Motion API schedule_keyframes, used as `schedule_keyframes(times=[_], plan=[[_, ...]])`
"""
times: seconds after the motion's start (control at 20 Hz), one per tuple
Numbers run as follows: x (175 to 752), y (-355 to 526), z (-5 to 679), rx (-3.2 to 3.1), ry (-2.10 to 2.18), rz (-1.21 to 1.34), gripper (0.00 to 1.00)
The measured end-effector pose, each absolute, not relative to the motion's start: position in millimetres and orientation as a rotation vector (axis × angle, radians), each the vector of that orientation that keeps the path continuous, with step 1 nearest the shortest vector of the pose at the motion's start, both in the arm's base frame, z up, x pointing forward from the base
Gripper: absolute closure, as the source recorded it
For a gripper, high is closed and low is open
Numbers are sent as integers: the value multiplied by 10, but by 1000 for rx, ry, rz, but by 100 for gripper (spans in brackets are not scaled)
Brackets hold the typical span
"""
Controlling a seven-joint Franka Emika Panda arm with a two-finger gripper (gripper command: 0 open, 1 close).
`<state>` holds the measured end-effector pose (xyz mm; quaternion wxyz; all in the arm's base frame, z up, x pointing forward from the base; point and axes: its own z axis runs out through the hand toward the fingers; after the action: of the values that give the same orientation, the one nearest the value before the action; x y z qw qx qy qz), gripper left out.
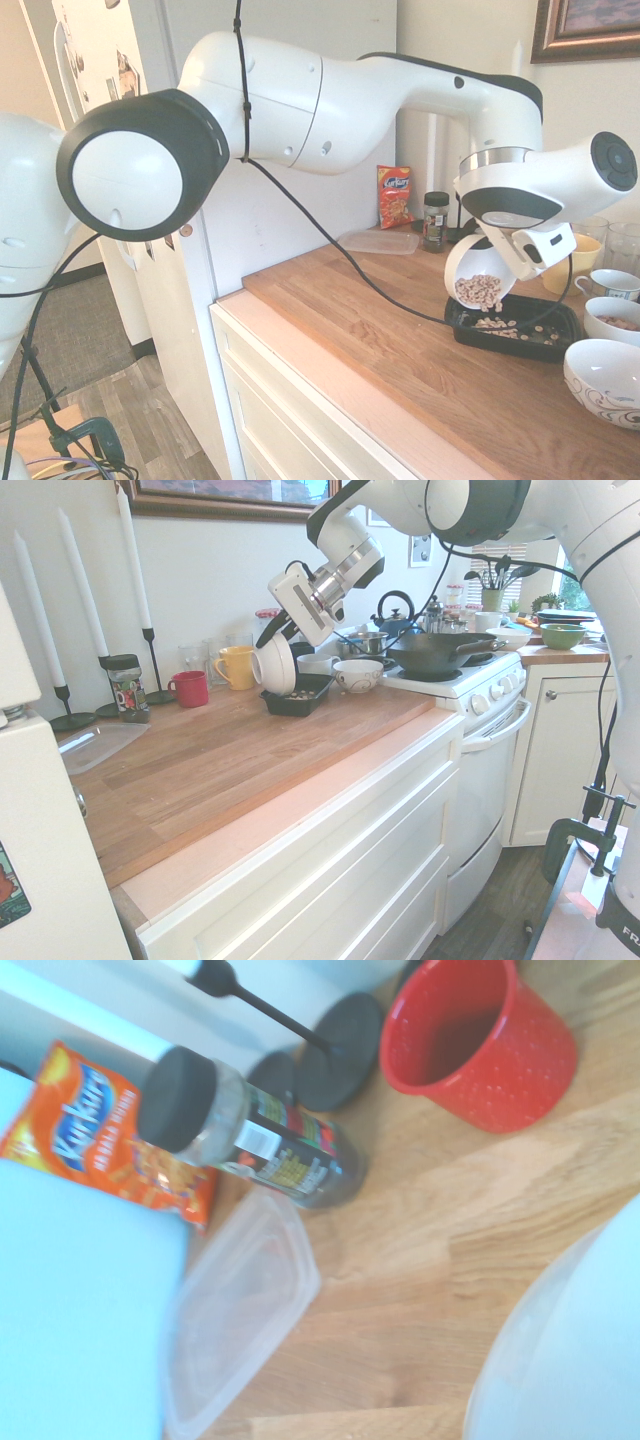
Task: Put the cereal into the box
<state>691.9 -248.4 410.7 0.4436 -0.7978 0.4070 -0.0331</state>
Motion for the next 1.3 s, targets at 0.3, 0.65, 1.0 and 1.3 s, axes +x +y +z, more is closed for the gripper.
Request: schedule_keyframes(times=[0.3, 0.65, 1.0, 1.3], plan=[[6852, -2600, 4054, -1893, 967, -85, 100], [6760, -2778, 4079, -1817, 940, -89, 100], [6688, -2869, 4079, -1770, 923, -75, 100], [6641, -2924, 4085, -1736, 904, -68, 100]])
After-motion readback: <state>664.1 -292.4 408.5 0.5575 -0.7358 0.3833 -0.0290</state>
